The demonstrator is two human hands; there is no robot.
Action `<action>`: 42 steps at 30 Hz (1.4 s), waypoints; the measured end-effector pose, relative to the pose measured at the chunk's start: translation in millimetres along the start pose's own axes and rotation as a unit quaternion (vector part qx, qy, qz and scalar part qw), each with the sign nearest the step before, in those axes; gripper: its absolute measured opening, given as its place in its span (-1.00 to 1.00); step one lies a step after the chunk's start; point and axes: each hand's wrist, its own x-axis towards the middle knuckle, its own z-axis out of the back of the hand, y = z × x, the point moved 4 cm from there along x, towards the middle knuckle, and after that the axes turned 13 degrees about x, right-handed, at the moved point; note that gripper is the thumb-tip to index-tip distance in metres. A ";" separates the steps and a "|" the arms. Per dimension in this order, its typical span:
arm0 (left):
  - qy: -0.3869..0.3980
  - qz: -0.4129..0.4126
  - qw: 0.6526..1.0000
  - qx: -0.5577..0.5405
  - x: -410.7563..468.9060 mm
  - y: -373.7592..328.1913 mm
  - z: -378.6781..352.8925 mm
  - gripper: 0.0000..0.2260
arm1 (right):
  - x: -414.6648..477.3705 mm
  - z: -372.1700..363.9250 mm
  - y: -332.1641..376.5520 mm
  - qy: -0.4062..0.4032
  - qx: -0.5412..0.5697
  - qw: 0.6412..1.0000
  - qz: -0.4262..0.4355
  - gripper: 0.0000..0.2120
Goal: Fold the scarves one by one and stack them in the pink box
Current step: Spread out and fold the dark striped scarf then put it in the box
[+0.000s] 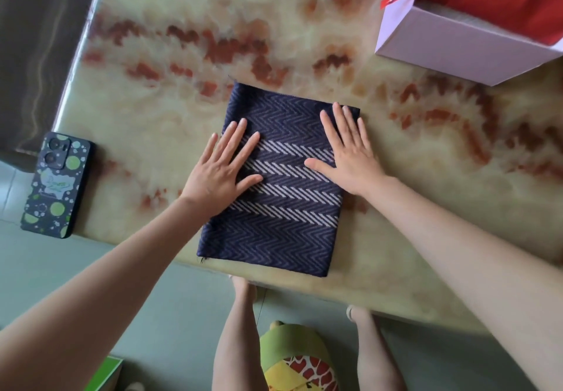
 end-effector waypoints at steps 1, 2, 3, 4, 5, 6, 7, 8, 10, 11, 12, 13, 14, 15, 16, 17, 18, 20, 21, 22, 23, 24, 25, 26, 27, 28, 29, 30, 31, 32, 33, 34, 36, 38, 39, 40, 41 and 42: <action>0.004 0.002 1.000 -0.004 -0.5 0.5 -2.6 -0.35 | 1.5 -0.9 -1.1 0.002 -0.003 1.000 0.000 -0.11; 0.006 0.005 1.000 -0.010 -1.5 0.4 -3.3 -0.35 | 0.9 -0.8 -0.3 -0.002 -0.005 1.000 0.002 -0.12; 0.005 0.009 1.000 -0.025 -3.2 0.0 -1.8 -0.36 | -2.4 0.3 2.3 -0.016 0.004 1.000 0.006 -0.13; 0.008 0.022 0.998 -0.053 -6.1 0.9 1.3 -0.35 | -8.6 1.4 5.2 -0.039 0.029 0.999 0.008 -0.15; 0.015 0.049 0.994 -0.095 -11.7 3.0 4.7 -0.33 | -17.9 3.3 7.8 -0.067 0.076 0.995 -0.004 -0.17; 0.023 0.088 0.986 -0.140 -19.7 6.2 7.0 -0.30 | -30.3 3.8 9.4 -0.091 0.134 0.986 -0.027 -0.17; 0.030 0.129 0.976 -0.172 -30.7 8.9 8.2 -0.26 | -45.7 1.3 11.9 -0.098 0.177 0.978 -0.046 -0.15; 0.027 0.154 0.972 -0.174 -44.3 9.5 9.0 -0.23 | -63.7 -4.8 16.3 -0.092 0.182 0.978 -0.042 -0.13; -0.004 0.115 0.987 -0.112 -71.1 1.1 11.9 -0.27 | -102.5 -25.8 31.6 -0.056 0.111 0.992 0.026 -0.15; -0.004 0.069 0.994 -0.083 -83.4 -5.2 10.0 -0.32 | -121.0 -42.0 36.7 -0.031 0.075 0.995 0.062 -0.19; 0.008 0.023 0.998 -0.059 -94.2 -9.3 4.6 -0.38 | -135.6 -57.5 39.2 -0.011 0.045 0.995 0.086 -0.24; 0.021 -0.011 0.999 -0.039 -102.2 -10.4 -1.9 -0.42 | -144.8 -71.1 39.0 0.004 0.024 0.996 0.091 -0.29; 0.030 -0.031 0.999 -0.033 -107.8 -8.8 -8.0 -0.45 | -149.6 -81.7 38.9 0.017 0.015 0.997 0.079 -0.32; 0.035 -0.036 0.998 -0.038 -111.0 -6.3 -12.4 -0.46 | -151.7 -88.2 38.6 0.024 0.015 0.998 0.063 -0.34; 0.035 -0.030 0.997 -0.055 -111.9 -4.1 -14.5 -0.47 | -152.2 -89.3 39.4 0.022 0.026 0.998 0.053 -0.35; 0.027 -0.013 0.996 -0.080 -111.2 -2.9 -12.5 -0.48 | -152.3 -86.7 41.1 0.007 0.052 0.997 0.051 -0.36; 0.012 0.014 0.993 -0.117 -109.9 -2.8 -8.4 -0.48 | -152.6 -82.5 42.5 -0.011 0.103 0.994 0.042 -0.37; -0.023 0.085 0.976 -0.202 -109.8 -5.4 1.5 -0.42 | -156.6 -67.7 45.3 -0.073 0.239 0.968 -0.024 -0.37; -0.029 0.117 0.963 -0.239 -111.6 -6.7 5.5 -0.38 | -160.7 -61.0 44.1 -0.118 0.301 0.944 -0.070 -0.37; -0.020 0.145 0.951 -0.271 -114.5 -7.8 7.2 -0.34 | -165.6 -56.4 42.7 -0.155 0.355 0.914 -0.118 -0.38; -0.003 0.172 0.939 -0.298 -117.4 -9.0 7.9 -0.31 | -170.0 -55.2 42.3 -0.169 0.408 0.882 -0.163 -0.38; 0.018 0.204 0.923 -0.326 -119.9 -9.4 7.6 -0.27 | -173.7 -56.6 42.9 -0.164 0.449 0.855 -0.200 -0.39; 0.038 0.244 0.902 -0.355 -121.7 -9.4 7.4 -0.24 | -176.5 -58.9 43.8 -0.155 0.468 0.840 -0.227 -0.41; 0.056 0.283 0.879 -0.380 -123.5 -9.2 6.9 -0.22 | -178.7 -61.5 44.8 -0.147 0.470 0.835 -0.246 -0.43; 0.072 0.315 0.860 -0.395 -125.0 -9.1 5.6 -0.22 | -180.1 -64.2 46.0 -0.141 0.470 0.831 -0.262 -0.45; 0.088 0.339 0.846 -0.403 -126.0 -9.4 3.9 -0.25 | -180.6 -66.5 47.3 -0.138 0.473 0.825 -0.276 -0.48; 0.098 0.356 0.836 -0.407 -126.7 -9.6 3.1 -0.31 | -180.8 -68.1 49.5 -0.135 0.487 0.813 -0.287 -0.50; 0.106 0.371 0.826 -0.411 -127.9 -8.6 1.1 -0.38 | -180.3 -69.2 51.8 -0.132 0.508 0.798 -0.295 -0.52; 0.111 0.387 0.814 -0.419 -129.1 -7.4 -1.4 -0.45 | -179.3 -69.9 53.9 -0.129 0.525 0.786 -0.299 -0.53; 0.122 0.398 0.801 -0.430 -130.0 -7.1 -4.5 -0.54 | -178.3 -69.3 54.9 -0.130 0.532 0.781 -0.299 -0.54; 0.133 0.398 0.794 -0.440 -130.8 -7.6 -6.7 -0.65 | -177.7 -68.1 55.4 -0.135 0.534 0.781 -0.293 -0.54; 0.140 0.390 0.794 -0.446 -131.2 -8.2 -8.2 -0.76 | -177.6 -67.1 55.7 -0.139 0.536 0.783 -0.285 -0.54; 0.140 0.372 0.793 -0.461 -132.2 -10.0 -7.9 -0.92 | -178.3 -64.4 56.8 -0.139 0.548 0.780 -0.270 -0.54; 0.126 0.368 0.780 -0.490 -132.3 -10.3 -4.0 -0.94 | -179.6 -60.5 58.1 -0.130 0.566 0.774 -0.254 -0.53; 0.118 0.371 0.768 -0.509 -132.5 -9.4 -2.3 -0.93 | -180.1 -58.0 59.0 -0.125 0.573 0.772 -0.247 -0.53; 0.113 0.376 0.750 -0.531 -133.5 -8.5 -0.9 -0.92 | -180.4 -56.0 59.7 -0.121 0.580 0.769 -0.240 -0.52; 0.111 0.376 0.731 -0.559 -134.0 -8.7 1.5 -0.92 | -180.3 -54.5 60.0 -0.120 0.587 0.766 -0.234 -0.52; 0.112 0.368 0.713 -0.586 -134.5 -9.5 3.6 -0.92 | -180.3 -53.2 60.1 -0.118 0.592 0.763 -0.231 -0.51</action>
